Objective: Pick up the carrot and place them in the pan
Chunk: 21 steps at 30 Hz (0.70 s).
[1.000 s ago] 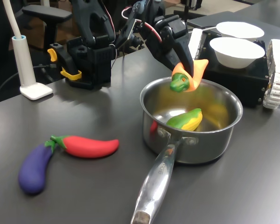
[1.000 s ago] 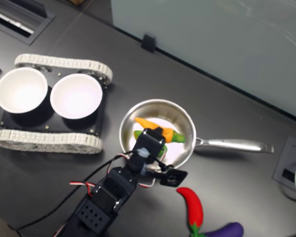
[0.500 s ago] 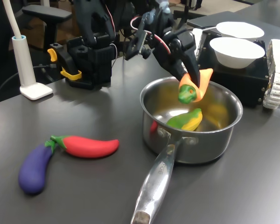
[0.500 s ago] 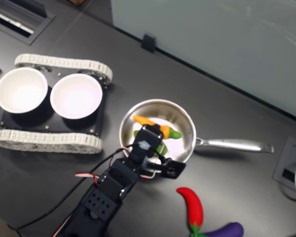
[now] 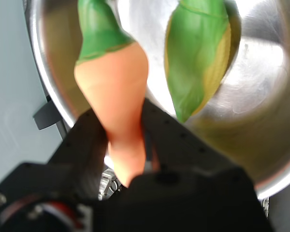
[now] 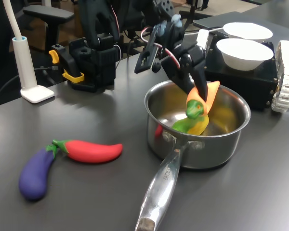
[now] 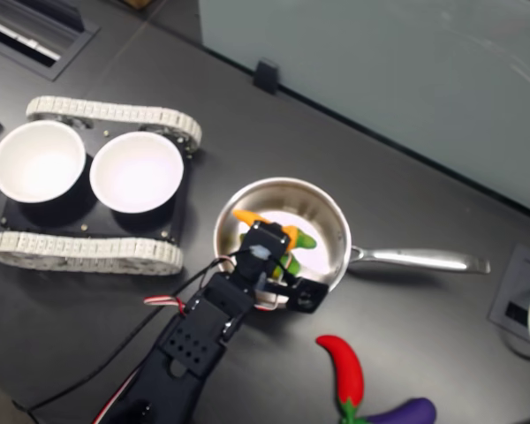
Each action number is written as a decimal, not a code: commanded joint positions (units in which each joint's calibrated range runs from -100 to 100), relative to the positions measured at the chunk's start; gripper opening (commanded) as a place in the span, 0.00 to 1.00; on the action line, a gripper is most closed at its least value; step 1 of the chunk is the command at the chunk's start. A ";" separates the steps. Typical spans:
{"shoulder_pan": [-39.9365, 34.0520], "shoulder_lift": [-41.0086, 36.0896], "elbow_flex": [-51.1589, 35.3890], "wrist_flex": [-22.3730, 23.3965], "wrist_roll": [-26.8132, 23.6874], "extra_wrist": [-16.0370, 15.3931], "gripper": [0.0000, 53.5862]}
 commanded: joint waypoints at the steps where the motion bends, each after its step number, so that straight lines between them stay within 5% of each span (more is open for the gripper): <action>1: 0.49 -0.35 -4.84 -3.22 -0.34 0.35 0.00; 9: 0.49 -1.19 -4.20 -3.13 -0.24 0.35 0.03; 13: 0.03 -1.87 -3.75 -2.62 0.20 0.35 0.33; 21: -1.00 -3.98 -3.84 -0.49 0.54 0.35 0.50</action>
